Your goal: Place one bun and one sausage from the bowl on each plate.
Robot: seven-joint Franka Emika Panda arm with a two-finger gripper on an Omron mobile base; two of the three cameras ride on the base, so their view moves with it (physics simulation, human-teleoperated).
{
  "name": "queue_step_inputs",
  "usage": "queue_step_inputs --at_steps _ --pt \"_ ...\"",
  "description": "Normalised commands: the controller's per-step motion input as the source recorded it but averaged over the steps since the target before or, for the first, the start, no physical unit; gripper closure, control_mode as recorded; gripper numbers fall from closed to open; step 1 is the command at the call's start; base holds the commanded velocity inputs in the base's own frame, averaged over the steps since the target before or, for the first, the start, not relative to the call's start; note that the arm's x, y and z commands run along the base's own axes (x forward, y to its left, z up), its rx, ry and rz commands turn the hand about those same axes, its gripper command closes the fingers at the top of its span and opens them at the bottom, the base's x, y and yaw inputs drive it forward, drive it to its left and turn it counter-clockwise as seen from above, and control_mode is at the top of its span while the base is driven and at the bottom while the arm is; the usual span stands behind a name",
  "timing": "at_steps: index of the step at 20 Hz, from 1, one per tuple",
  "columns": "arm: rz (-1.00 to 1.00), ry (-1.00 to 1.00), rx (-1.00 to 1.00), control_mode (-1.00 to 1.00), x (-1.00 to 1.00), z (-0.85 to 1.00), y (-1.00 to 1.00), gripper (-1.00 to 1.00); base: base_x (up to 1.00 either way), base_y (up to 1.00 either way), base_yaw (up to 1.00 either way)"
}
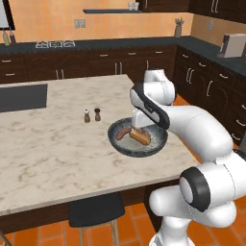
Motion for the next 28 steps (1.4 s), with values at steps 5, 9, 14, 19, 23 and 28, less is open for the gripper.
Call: queue_step_inputs --at_steps 5,9,14,19,23,28 --pt "0.0 0.0 0.0 -1.0 0.77 -0.81 -0.04 -1.0 0.0 0.0 0.0" --pt "0.0 0.0 0.0 -1.0 0.62 -0.57 -0.13 -1.0 0.0 0.0 0.0" --pt "0.0 0.0 0.0 -1.0 0.3 -0.54 -0.24 -1.0 0.0 0.0 0.0" --pt "0.0 -0.01 0.0 -1.0 0.41 -0.47 -0.03 -1.0 0.0 0.0 0.0" --pt "0.0 -0.02 0.0 -1.0 0.49 -0.39 0.0 -1.0 0.0 0.0 0.0" --pt "0.0 -0.02 0.0 -1.0 0.41 -0.4 0.0 -1.0 0.0 0.0 0.0"
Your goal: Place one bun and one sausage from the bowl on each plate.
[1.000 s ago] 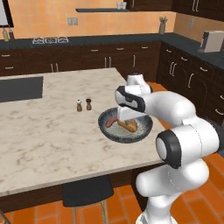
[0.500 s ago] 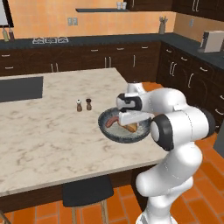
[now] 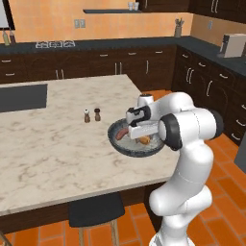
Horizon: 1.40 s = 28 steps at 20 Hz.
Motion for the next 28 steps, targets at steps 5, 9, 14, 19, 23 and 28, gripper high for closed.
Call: queue_step_inputs --at_steps 5,9,14,19,23,28 --pt "0.0 -0.04 0.0 -1.0 0.11 0.04 -0.23 -1.0 0.0 0.0 0.0" --pt "0.0 -0.01 0.0 -1.0 0.04 -0.47 -0.09 -1.0 0.0 0.0 0.0" --pt "0.05 -0.01 0.0 -1.0 -0.1 -0.09 0.29 -1.0 0.0 0.0 0.0" --pt "0.11 0.05 0.0 -1.0 -0.23 -0.04 0.14 -1.0 0.0 0.0 0.0" --pt "0.11 0.0 0.0 -1.0 -0.06 -0.05 0.0 -1.0 0.0 0.0 0.0" --pt "0.08 -0.03 0.0 -1.0 0.0 -0.52 0.0 -1.0 0.0 0.0 0.0"
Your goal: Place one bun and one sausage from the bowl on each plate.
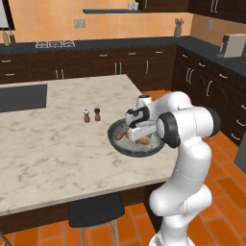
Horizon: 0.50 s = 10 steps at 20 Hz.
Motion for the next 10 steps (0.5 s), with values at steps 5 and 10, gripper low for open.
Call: queue_step_inputs --at_steps 5,10 --pt "0.05 0.0 0.0 -1.0 0.0 -0.21 0.04 1.0 0.0 0.0 0.0" --pt "0.01 0.0 0.0 -1.0 -0.01 -0.01 0.01 1.0 0.0 0.0 0.0"
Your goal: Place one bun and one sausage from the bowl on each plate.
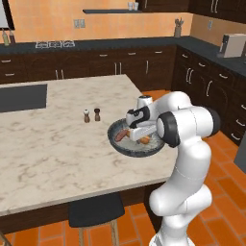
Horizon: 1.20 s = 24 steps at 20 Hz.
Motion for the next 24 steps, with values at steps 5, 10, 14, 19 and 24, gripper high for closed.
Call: queue_step_inputs --at_steps 5,10,14,19,24 --pt "0.0 0.0 0.0 -1.0 -0.34 0.47 0.0 1.0 0.0 0.0 0.0" --pt "-0.08 0.0 0.0 -1.0 -0.95 1.0 -0.06 1.0 0.0 0.0 0.0" --pt "-0.12 -0.08 -0.04 -1.0 -1.0 0.98 0.09 1.0 0.0 0.0 0.0" --pt "-0.02 -0.12 -0.05 -1.0 -0.99 0.46 0.28 1.0 0.0 0.0 0.0" --pt "-0.08 -0.05 0.04 -1.0 -0.89 0.36 -0.32 1.0 0.0 0.0 0.0"
